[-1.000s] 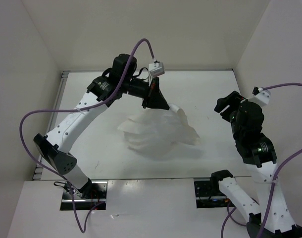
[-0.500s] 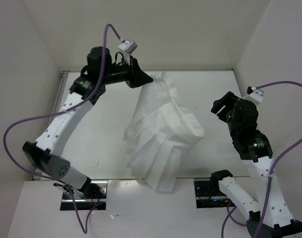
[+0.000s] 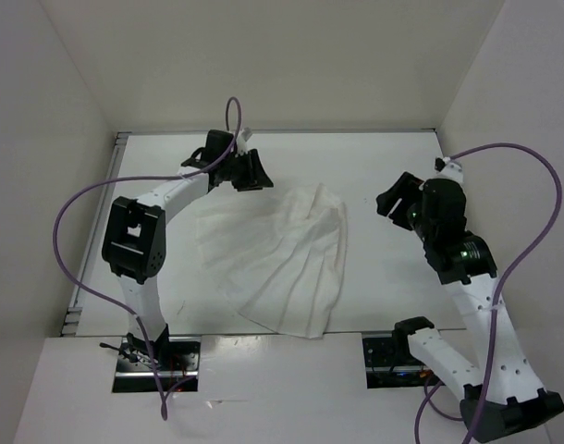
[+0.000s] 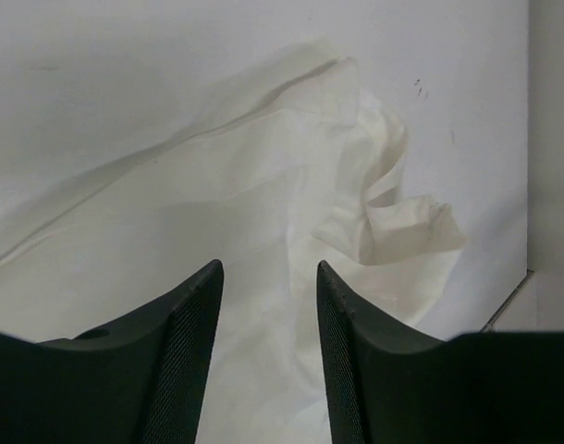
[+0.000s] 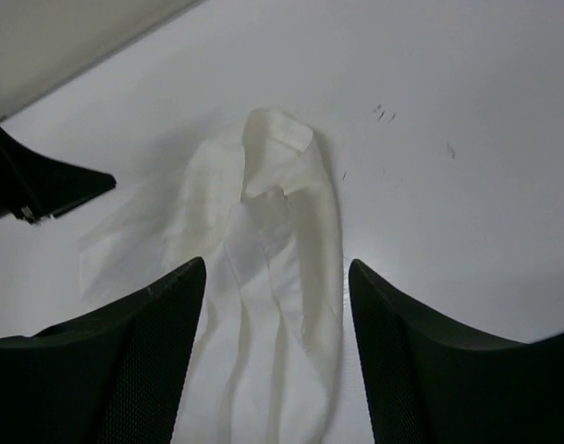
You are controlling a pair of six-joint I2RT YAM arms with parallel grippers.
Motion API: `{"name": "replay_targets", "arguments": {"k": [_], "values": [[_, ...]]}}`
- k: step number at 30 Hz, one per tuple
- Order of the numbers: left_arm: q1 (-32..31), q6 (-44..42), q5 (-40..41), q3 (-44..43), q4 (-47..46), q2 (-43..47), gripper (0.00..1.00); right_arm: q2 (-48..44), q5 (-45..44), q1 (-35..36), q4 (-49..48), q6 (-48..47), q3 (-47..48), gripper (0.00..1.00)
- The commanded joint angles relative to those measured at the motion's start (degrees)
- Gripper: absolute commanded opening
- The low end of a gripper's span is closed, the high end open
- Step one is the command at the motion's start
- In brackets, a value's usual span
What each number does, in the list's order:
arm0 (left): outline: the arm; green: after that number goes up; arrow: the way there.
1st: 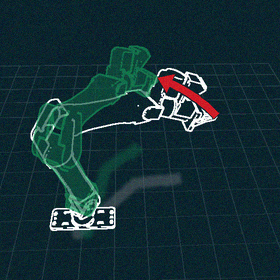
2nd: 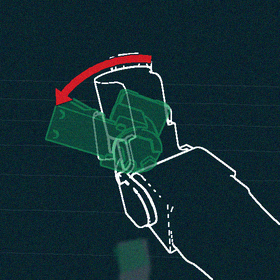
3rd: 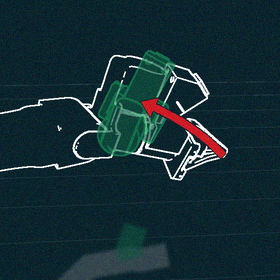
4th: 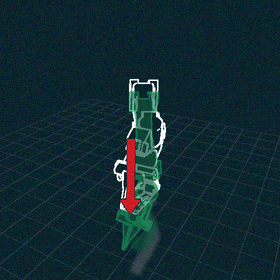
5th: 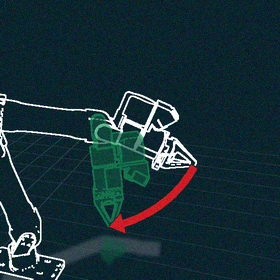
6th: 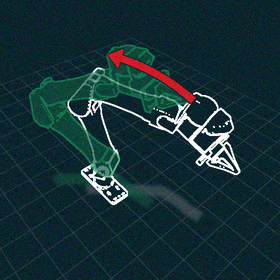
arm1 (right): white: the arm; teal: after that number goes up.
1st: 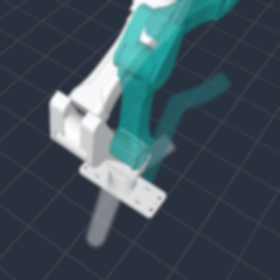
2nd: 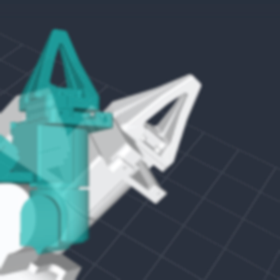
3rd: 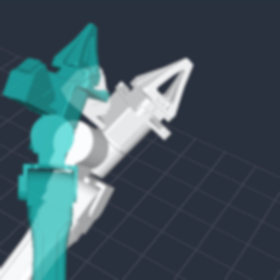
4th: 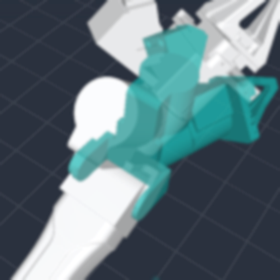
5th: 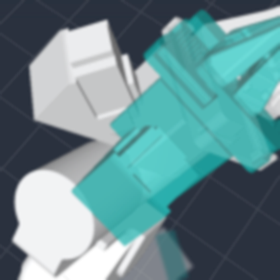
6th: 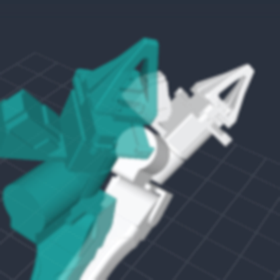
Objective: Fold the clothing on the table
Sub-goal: Move the skirt to the center of the board, then flatten the skirt out
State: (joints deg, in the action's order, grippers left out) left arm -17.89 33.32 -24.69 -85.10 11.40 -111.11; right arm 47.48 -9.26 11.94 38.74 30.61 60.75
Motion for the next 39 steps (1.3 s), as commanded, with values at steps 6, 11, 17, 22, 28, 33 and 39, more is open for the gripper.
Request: {"name": "replay_targets", "arguments": {"k": [6,11,17,22,28,33,39], "values": [[-1.9,0.7,-7.4,7.1,-5.0,5.5,0.53,12.0,12.5,-0.3,-0.1,-1.7,-4.1,0.62],[-2.7,0.7,-9.5,10.5,-5.5,6.8,0.53,24.5,14.5,0.3,-1.8,-8.5,-0.6,0.52],[-2.7,-1.2,-9.5,10.0,-2.9,8.5,0.53,34.5,19.5,0.3,-8.9,-11.1,0.6,0.44],[-1.5,-1.8,-9.5,10.5,-2.3,9.7,0.53,40.4,25.9,0.3,-11.9,-11.1,0.6,0.44],[-0.5,-1.8,-9.5,12.2,-2.9,10.7,0.54,44.4,29.6,-0.3,-13.8,-11.1,0.6,0.46],[-0.5,-1.8,-9.5,12.9,-3.4,11.3,0.54,48.8,32.8,-1.5,-15.8,-11.1,1.2,0.40],[0.0,-1.2,-9.5,15.4,-5.1,14.3,0.54,50.4,39.0,-3.7,-19.1,-10.6,1.2,0.23]]}}
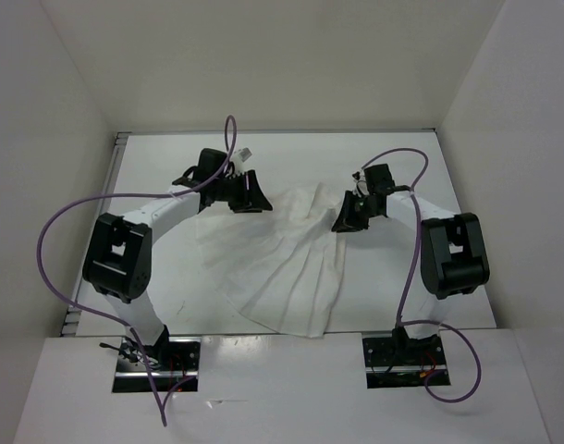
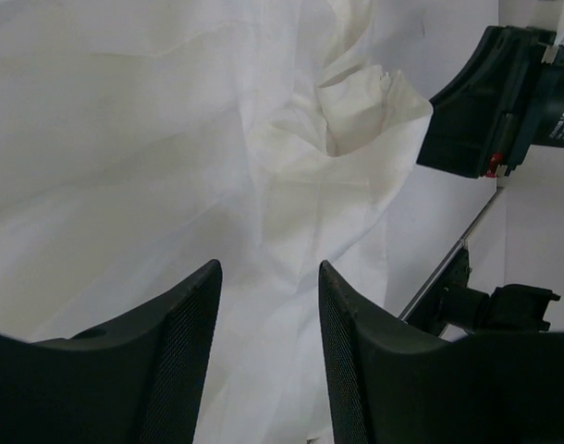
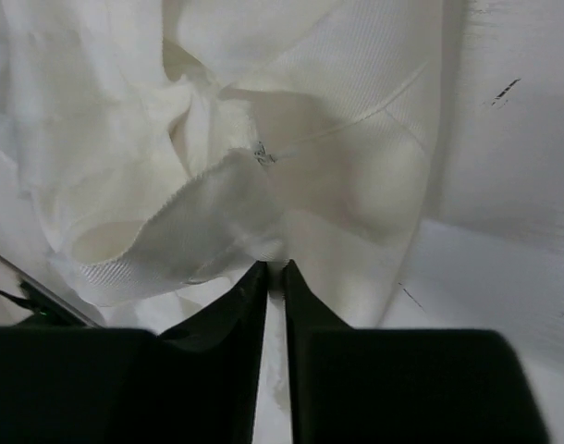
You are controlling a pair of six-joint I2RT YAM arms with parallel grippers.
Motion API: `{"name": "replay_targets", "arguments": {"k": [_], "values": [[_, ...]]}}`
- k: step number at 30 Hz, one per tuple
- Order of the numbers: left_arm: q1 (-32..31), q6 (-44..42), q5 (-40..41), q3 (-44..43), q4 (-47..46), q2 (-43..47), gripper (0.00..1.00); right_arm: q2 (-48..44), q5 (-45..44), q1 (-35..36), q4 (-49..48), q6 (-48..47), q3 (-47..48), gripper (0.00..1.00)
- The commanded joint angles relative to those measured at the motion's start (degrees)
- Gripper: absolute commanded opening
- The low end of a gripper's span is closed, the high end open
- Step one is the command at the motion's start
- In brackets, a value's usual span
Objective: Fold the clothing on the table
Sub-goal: Flatten the skirt out
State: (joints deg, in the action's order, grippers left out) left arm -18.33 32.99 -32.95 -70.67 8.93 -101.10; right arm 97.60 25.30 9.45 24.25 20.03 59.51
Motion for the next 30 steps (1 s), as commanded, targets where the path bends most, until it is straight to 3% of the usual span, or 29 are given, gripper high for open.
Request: {"name": "replay_targets", "arguments": {"k": [1,2,5,7,8,11,15,18,20,30], "values": [[0.5,-0.9,-1.2,1.0,-2.6,4.3,0.54,0.3,5.0,-1.2,-4.6,0.0,2.5,0.13],[0.5,-0.9,-1.2,1.0,-2.6,4.3,0.54,-0.2,6.2,-1.2,-4.6,0.0,2.5,0.00],[1.0,-0.4,-1.8,1.6,-2.6,5.5,0.54,-7.2,4.8,-0.4,-4.6,1.4,3.1,0.00],[1.0,-0.4,-1.8,2.2,-2.6,6.1,0.54,-14.3,-3.5,1.7,0.2,1.4,7.3,0.00],[1.0,-0.4,-1.8,2.2,-2.6,7.0,0.54,-16.7,-3.5,1.7,1.9,1.4,7.3,0.00],[1.5,0.1,-1.2,2.8,-2.6,8.6,0.54,-24.9,-19.9,2.2,9.8,1.4,14.8,0.00],[2.2,0.1,-0.7,4.0,-2.6,10.2,0.54,-30.4,-30.6,2.2,17.0,1.4,23.4,0.00],[2.8,0.7,-0.7,4.6,-2.6,10.9,0.54,-31.8,-29.5,2.2,17.6,2.0,26.9,0.00],[3.3,0.7,-1.3,4.6,-2.6,10.9,0.54,-31.8,-23.0,2.2,15.7,2.0,27.6,0.00],[4.6,2.4,0.3,9.1,-3.7,15.9,0.54,-21.1,-12.9,7.1,12.8,2.3,25.0,0.00]]}}
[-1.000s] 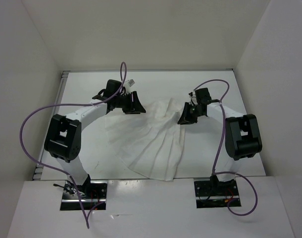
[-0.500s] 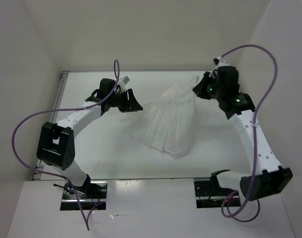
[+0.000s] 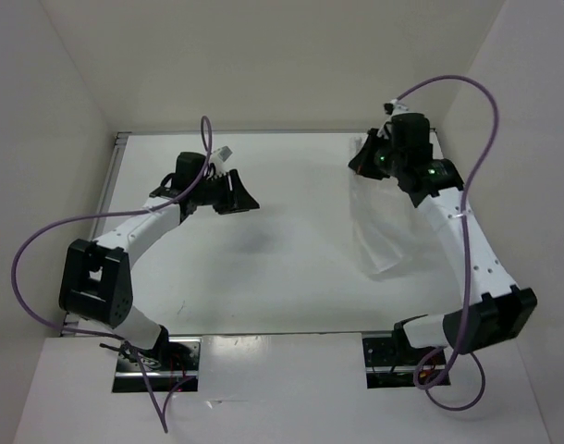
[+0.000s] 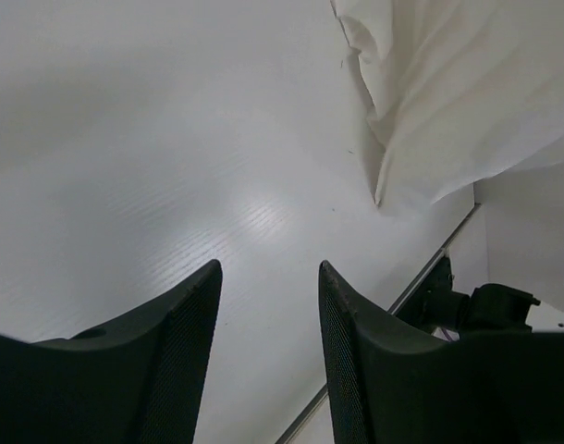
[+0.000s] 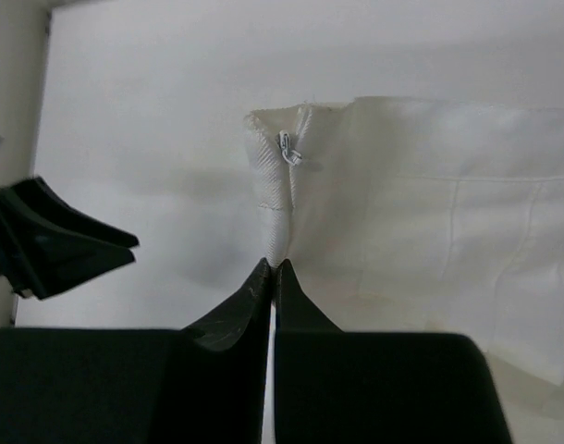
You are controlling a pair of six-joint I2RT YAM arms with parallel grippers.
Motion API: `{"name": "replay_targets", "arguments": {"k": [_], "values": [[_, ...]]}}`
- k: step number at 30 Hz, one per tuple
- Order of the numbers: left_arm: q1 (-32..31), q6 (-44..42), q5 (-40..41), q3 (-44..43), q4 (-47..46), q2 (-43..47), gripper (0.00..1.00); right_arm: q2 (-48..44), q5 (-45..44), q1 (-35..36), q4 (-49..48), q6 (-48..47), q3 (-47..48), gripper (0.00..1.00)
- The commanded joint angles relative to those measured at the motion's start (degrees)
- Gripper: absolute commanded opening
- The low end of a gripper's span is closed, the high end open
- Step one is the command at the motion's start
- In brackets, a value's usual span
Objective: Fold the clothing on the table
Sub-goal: Flatten the skirt out
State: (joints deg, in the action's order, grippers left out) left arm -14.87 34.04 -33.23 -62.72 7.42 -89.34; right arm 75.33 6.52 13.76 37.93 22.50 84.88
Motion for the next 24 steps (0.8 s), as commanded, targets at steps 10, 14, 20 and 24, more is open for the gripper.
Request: {"name": "replay_targets", "arguments": {"k": [10,14,20,24], "values": [[8.1,3.7,6.7,3.7,-1.0,13.4,0.55,-1.7,23.5,12.2,-7.6,2.5,2.3,0.00],[10.4,4.3,7.2,5.5,0.0,15.8,0.55,-8.2,23.5,10.0,-9.2,5.8,3.4,0.00],[12.1,4.8,8.3,6.0,0.6,19.8,0.56,-13.1,30.6,-3.5,-11.9,11.2,-2.9,0.00],[12.1,5.3,8.3,6.6,1.1,21.2,0.58,-11.0,33.8,-7.8,-13.9,12.7,-11.3,0.00]]}}
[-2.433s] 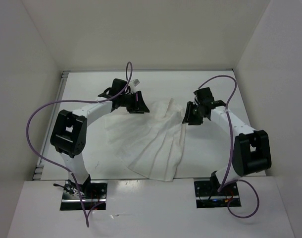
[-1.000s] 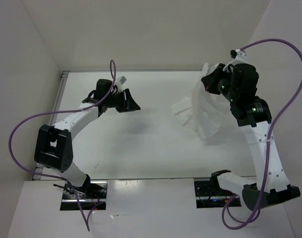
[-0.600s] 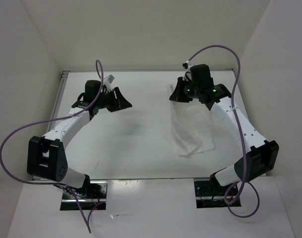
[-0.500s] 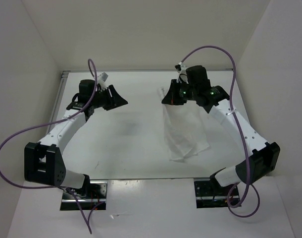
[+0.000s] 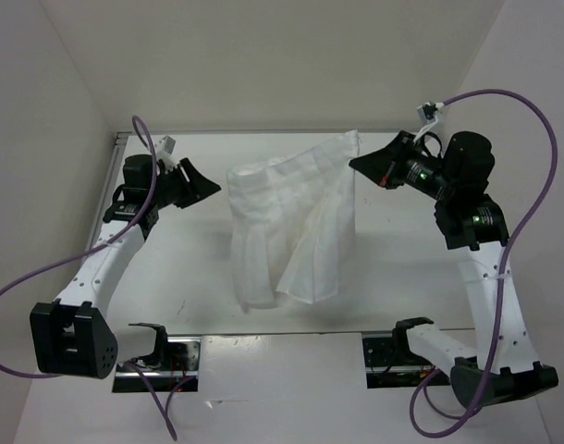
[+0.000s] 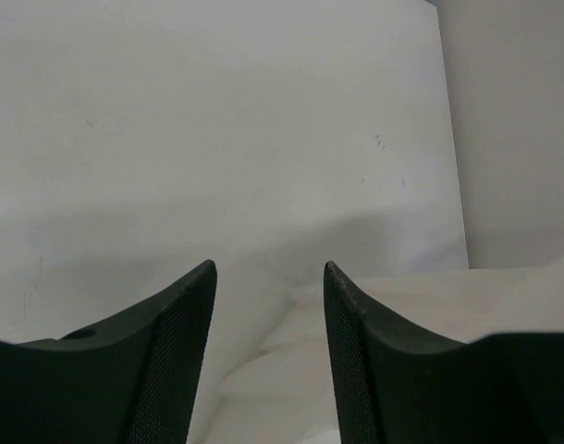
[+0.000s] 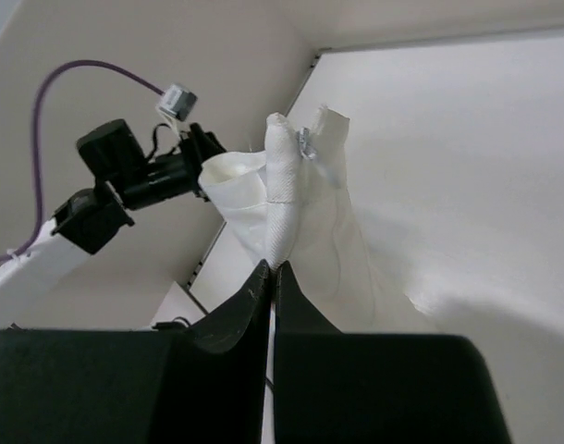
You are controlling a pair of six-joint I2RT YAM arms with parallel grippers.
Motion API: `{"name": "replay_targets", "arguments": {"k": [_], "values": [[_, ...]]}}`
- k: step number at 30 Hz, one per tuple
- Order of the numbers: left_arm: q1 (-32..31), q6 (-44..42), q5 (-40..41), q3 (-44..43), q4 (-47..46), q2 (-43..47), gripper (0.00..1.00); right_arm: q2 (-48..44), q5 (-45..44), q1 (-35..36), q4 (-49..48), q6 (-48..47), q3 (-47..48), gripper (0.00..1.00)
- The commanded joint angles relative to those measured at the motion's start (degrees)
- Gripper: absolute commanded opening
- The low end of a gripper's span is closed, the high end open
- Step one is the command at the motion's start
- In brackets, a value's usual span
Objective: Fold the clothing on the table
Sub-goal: Flatten the skirt out
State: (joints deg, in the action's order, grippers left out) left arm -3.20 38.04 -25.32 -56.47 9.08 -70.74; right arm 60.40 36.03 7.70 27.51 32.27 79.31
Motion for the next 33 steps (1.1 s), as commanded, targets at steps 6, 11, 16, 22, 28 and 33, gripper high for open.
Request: {"name": "replay_targets", "arguments": {"k": [6,11,16,22,28,33], "values": [[0.4,-0.4,-6.2,0.3,-0.6,1.9,0.58,8.8,-2.6,-5.1,-6.7,1.6,-14.7,0.00],[-2.2,-5.4,-11.1,0.8,0.0,-1.0,0.58,16.7,-13.1,-6.3,-7.8,-1.2,-14.7,0.00],[-5.0,-5.4,-12.3,2.1,-3.4,-4.7,0.58,24.0,-13.6,-6.3,-9.7,-1.7,-12.7,0.00],[-9.4,-7.4,-12.2,-2.1,-6.1,-14.6,0.58,26.4,-16.5,-6.3,-8.5,-2.8,-12.2,0.00],[-14.7,-11.2,-10.7,-17.0,-4.7,-28.5,0.56,24.4,-26.6,-5.8,-3.9,-2.8,-12.2,0.00],[-15.3,-15.4,-6.5,-26.9,-4.7,-37.3,0.56,23.4,-30.2,-5.2,-2.1,-3.4,-13.4,0.00]]}}
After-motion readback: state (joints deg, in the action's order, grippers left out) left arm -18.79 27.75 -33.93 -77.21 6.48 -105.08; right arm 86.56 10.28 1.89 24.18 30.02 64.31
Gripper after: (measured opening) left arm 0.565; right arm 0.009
